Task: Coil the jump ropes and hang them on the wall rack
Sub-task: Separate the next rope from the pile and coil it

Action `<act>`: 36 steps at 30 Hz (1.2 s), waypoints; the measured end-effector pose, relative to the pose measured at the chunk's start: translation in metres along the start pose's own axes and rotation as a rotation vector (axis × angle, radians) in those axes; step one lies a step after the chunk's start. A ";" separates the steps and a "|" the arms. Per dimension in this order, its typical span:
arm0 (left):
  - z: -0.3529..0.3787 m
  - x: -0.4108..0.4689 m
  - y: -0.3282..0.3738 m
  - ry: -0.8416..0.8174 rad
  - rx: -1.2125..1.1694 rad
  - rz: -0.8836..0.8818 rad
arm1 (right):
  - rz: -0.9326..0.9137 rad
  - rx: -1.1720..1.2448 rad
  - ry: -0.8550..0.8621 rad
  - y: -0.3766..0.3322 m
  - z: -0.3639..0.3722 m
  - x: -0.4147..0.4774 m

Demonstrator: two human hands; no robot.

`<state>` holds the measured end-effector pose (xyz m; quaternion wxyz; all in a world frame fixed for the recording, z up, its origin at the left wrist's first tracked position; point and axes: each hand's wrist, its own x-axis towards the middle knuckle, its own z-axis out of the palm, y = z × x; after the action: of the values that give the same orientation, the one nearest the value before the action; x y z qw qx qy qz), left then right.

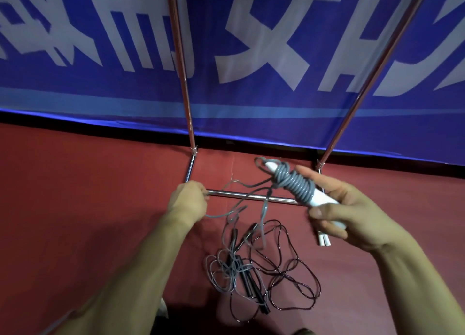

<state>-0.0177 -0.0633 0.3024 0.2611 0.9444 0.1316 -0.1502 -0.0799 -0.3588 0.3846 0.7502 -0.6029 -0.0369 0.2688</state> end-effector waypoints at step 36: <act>0.007 -0.031 0.062 -0.523 -1.294 0.384 | 0.058 0.675 -0.030 0.002 0.009 0.026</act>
<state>-0.0276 -0.1234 0.3358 0.8127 0.5400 -0.0410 -0.2149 -0.0618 -0.3386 0.3788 0.8989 -0.3175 0.0601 0.2960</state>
